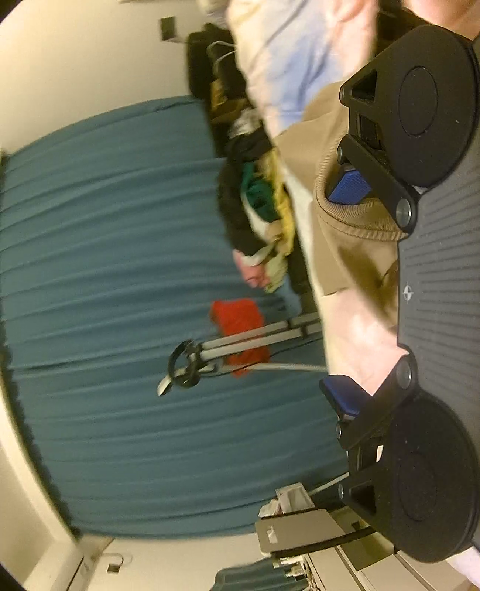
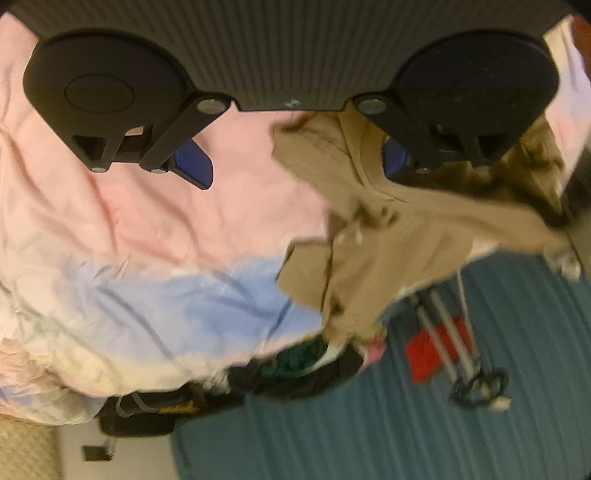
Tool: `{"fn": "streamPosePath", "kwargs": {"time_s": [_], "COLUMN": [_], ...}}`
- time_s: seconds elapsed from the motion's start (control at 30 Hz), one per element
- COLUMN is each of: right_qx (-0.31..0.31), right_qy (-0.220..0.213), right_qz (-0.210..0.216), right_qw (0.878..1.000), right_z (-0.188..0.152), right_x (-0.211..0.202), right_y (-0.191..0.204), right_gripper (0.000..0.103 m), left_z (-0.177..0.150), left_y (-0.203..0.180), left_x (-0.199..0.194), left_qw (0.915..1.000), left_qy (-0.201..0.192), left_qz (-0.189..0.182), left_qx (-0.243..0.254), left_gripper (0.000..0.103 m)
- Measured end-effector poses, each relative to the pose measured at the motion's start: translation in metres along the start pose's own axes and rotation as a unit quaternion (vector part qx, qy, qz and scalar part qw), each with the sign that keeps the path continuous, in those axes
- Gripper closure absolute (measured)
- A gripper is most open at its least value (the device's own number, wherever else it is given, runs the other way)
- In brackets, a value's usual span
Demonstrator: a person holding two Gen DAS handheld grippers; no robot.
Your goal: Fold clothes
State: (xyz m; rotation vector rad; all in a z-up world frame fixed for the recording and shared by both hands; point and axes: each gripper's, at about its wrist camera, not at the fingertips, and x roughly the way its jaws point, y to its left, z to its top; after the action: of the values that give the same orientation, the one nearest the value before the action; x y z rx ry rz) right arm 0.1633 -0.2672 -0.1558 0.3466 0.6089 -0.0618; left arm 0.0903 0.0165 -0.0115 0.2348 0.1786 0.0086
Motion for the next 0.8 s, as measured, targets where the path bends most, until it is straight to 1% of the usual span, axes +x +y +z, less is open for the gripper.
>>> {"fn": "streamPosePath", "kwargs": {"time_s": [0.03,0.13,0.2,0.23,0.27,0.33,0.4,0.47,0.57,0.67,0.73,0.77,0.8], "right_qx": [0.001,0.013,0.020,0.027,0.035,0.040,0.033,0.024,0.015,0.011,0.012,0.013,0.013], "right_qy": [-0.007,-0.057,-0.091,-0.115,-0.142,-0.184,-0.208,-0.229,-0.239,-0.245,-0.247,-0.246,-0.244], "right_qz": [-0.004,-0.026,-0.041,-0.044,-0.046,-0.048,-0.045,-0.043,-0.036,-0.029,-0.027,-0.027,-0.028], "right_qw": [1.000,0.998,0.995,0.992,0.988,0.981,0.976,0.972,0.970,0.969,0.969,0.969,0.969], "right_z": [0.000,0.001,0.002,0.004,0.006,0.008,0.008,0.007,0.006,0.005,0.006,0.006,0.007], "right_x": [-0.002,-0.018,-0.029,-0.037,-0.047,-0.062,-0.071,-0.079,-0.081,-0.083,-0.083,-0.082,-0.081], "right_y": [0.000,-0.002,-0.004,-0.006,-0.008,-0.009,-0.007,-0.004,-0.001,0.001,-0.001,-0.001,-0.001], "right_gripper": [0.010,0.010,0.010,0.010,0.010,0.010,0.010,0.010,0.010,0.010,0.010,0.010,0.010], "left_z": [0.003,0.006,0.002,0.000,-0.003,-0.008,-0.014,-0.021,-0.030,-0.037,-0.042,-0.041,-0.041], "left_y": [0.002,0.003,0.000,-0.003,-0.005,-0.011,-0.017,-0.021,-0.028,-0.030,-0.031,-0.027,-0.023], "left_x": [-0.005,-0.018,-0.020,-0.020,-0.018,-0.011,-0.002,0.010,0.027,0.041,0.049,0.051,0.054], "left_qw": [1.0000,1.0000,0.9999,0.9997,0.9994,0.9982,0.9965,0.9955,0.9937,0.9921,0.9897,0.9898,0.9896], "left_qy": [-0.005,-0.002,0.009,0.015,0.020,0.034,0.051,0.065,0.087,0.110,0.131,0.134,0.137], "left_qz": [0.002,0.006,0.010,0.013,0.018,0.032,0.046,0.044,0.026,-0.012,-0.011,0.006,0.022], "left_qx": [-0.003,-0.008,0.007,0.015,0.024,0.037,0.047,0.053,0.064,0.059,0.057,0.047,0.037], "left_gripper": [0.006,0.006,0.006,0.006,0.006,0.006,0.006,0.006,0.007,0.006,0.008,0.011,0.011]}}
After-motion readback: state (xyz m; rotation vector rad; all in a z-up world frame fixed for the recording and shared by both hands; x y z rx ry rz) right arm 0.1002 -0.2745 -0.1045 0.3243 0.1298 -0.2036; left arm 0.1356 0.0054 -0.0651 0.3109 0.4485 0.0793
